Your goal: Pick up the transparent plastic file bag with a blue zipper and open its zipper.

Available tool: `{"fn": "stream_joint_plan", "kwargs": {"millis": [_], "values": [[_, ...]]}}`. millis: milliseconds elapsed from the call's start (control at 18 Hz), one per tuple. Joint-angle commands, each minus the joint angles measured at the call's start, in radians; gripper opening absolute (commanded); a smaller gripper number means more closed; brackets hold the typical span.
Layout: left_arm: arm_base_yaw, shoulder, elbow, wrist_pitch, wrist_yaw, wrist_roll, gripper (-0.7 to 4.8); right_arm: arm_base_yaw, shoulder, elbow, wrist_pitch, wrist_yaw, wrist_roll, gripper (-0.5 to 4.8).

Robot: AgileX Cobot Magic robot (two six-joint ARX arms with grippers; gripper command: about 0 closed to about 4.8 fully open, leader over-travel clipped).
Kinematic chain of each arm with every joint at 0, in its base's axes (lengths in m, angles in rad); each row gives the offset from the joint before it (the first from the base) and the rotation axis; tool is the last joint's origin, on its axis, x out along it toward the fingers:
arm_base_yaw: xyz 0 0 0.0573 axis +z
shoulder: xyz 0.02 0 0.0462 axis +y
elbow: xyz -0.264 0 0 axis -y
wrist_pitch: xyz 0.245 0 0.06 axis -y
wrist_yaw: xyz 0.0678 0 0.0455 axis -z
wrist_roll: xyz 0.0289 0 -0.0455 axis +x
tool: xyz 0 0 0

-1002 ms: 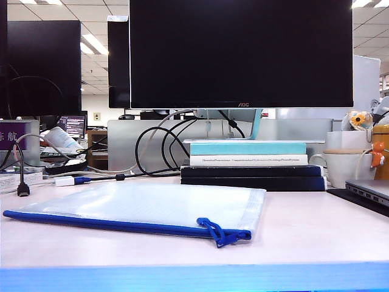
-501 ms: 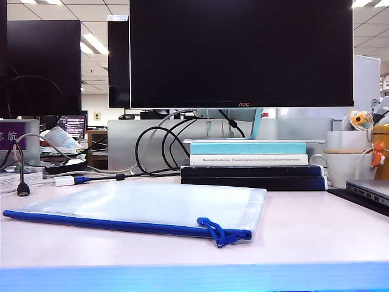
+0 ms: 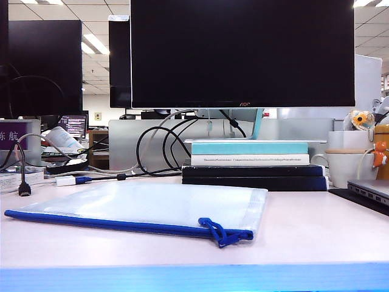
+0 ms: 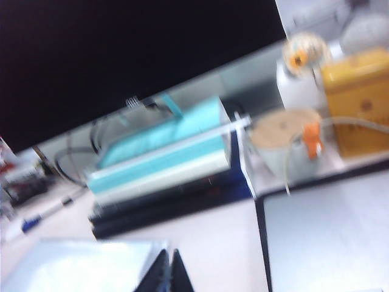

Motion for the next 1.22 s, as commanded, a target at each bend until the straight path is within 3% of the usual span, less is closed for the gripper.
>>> {"fn": "stream_joint_plan", "kwargs": {"millis": [56, 223, 445, 501, 612, 723, 835, 890, 1113, 1224], "values": [[-0.098, 0.056, 0.042, 0.013, 0.029, 0.1, -0.04, 0.0, 0.24, 0.15, 0.004, -0.084, -0.018, -0.08], [-0.216, 0.079, 0.042, 0.003, -0.076, 0.148, -0.04, -0.001, 0.457, 0.276, 0.004, -0.18, -0.049, -0.08], [-0.411, 0.12, 0.042, -0.027, -0.217, 0.211, -0.04, -0.014, 0.803, 0.448, 0.001, -0.472, -0.05, -0.08], [-0.491, 0.143, 0.042, -0.034, -0.322, 0.24, -0.04, -0.027, 0.937, 0.509, -0.01, -0.594, -0.049, -0.08], [-0.581, 0.169, 0.042, -0.041, -0.418, 0.272, -0.04, -0.042, 1.103, 0.582, -0.018, -0.676, -0.05, -0.08], [-0.629, 0.203, 0.042, -0.019, -0.425, 0.257, -0.04, -0.072, 1.231, 0.634, -0.017, -0.752, -0.049, 0.24], [-0.633, 0.245, 0.04, 0.029, -0.425, 0.211, -0.04, -0.082, 1.351, 0.682, -0.017, -0.829, -0.025, 1.44], [-0.633, 0.264, 0.034, 0.071, -0.425, 0.185, -0.04, -0.084, 1.404, 0.7, -0.019, -0.868, -0.026, 1.74], [-0.633, 0.337, -0.032, 0.293, -0.406, 0.142, 0.02, -0.078, 1.519, 0.718, 0.003, -0.866, -0.038, 1.75], [-0.633, 0.386, -0.048, 0.329, -0.301, 0.128, 0.3, -0.08, 1.552, 0.719, 0.029, -0.843, -0.043, 1.76]]}}
